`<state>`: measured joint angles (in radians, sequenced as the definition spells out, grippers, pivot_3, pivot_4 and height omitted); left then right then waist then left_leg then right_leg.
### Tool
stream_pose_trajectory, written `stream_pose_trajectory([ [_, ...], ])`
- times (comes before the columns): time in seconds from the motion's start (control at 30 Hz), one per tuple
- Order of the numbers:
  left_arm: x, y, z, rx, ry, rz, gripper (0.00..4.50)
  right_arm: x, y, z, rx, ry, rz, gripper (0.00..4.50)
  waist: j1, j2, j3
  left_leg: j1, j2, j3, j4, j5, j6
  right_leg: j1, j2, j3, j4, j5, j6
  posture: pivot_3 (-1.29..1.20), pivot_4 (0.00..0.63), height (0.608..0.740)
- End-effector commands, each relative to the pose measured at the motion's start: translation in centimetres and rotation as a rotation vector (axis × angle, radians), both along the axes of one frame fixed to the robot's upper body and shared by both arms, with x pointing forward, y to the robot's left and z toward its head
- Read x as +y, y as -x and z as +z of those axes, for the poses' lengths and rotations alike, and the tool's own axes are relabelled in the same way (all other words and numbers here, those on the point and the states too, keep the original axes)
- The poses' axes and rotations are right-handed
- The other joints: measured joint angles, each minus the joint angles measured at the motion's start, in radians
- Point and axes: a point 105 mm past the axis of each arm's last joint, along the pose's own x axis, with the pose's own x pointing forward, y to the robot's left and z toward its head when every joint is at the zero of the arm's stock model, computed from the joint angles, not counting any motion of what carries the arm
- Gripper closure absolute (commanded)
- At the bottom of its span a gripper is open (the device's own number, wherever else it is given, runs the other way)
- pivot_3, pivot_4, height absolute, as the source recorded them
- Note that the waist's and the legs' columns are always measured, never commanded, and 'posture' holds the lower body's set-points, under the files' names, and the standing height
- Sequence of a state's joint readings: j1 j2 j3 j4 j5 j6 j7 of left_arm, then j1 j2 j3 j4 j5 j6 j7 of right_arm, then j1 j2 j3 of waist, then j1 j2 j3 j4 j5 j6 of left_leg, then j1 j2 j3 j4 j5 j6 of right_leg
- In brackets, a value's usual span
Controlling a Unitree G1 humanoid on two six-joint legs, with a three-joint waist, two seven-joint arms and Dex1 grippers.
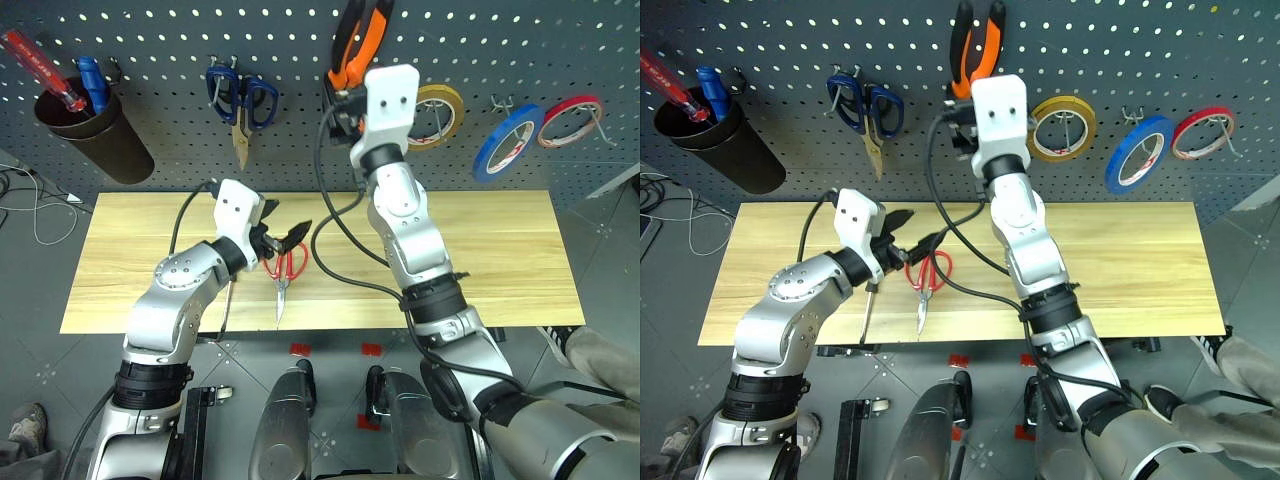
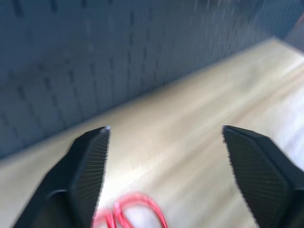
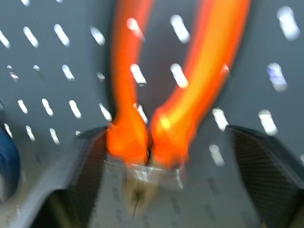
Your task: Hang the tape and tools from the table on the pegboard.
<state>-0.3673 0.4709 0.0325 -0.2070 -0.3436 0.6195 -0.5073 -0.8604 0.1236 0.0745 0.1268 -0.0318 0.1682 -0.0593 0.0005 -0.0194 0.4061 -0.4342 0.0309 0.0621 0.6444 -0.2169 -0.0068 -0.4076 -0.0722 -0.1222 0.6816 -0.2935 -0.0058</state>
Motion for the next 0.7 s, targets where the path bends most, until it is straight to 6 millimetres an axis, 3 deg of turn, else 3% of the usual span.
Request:
stream_pose_trajectory([
  [0.03,0.9,1.0,-1.3,0.07,-0.062,0.077,0.01,-0.2,3.0,-1.5,0.07,0.028,0.144,0.0,0.0,0.0,0.0,0.0,0.0,-0.001,0.0,0.0,0.0,0.0,0.0,0.0,0.0,0.0,0.0,-0.01,0.376,0.74],
  [0.2,1.4,2.8,-4.8,0.248,-0.093,0.179,0.01,-0.6,8.7,-6.3,0.26,0.12,0.462,0.0,0.0,0.0,0.0,0.0,-0.001,-0.001,0.0,0.0,0.0,0.001,0.0,0.0,-0.001,0.0,0.0,-0.02,0.377,0.74],
  [0.37,1.6,3.2,-7.8,0.396,-0.12,0.288,0.01,-0.6,12.0,-9.8,0.413,0.239,0.631,0.0,-0.003,0.0,0.0,0.001,0.0,-0.002,0.0,0.0,0.0,0.002,0.0,0.0,0.001,0.0,0.0,-0.04,0.381,0.74],
  [0.5,1.2,3.1,-9.8,0.489,-0.102,0.363,0.01,-0.3,13.1,-11.0,0.478,0.298,0.711,0.0,-0.003,0.0,0.0,0.001,0.0,-0.002,0.001,0.0,0.0,0.002,0.001,0.0,0.002,0.001,-0.001,-0.05,0.38,0.74],
  [0.7,0.0,2.4,-12.6,0.592,-0.121,0.471,0.01,-1.3,12.9,-13.7,0.59,0.425,0.726,0.0,0.002,-0.003,-0.002,0.001,-0.001,-0.002,0.001,0.0,0.0,0.003,0.0,0.0,0.001,0.001,0.0,-0.07,0.378,0.74],
])
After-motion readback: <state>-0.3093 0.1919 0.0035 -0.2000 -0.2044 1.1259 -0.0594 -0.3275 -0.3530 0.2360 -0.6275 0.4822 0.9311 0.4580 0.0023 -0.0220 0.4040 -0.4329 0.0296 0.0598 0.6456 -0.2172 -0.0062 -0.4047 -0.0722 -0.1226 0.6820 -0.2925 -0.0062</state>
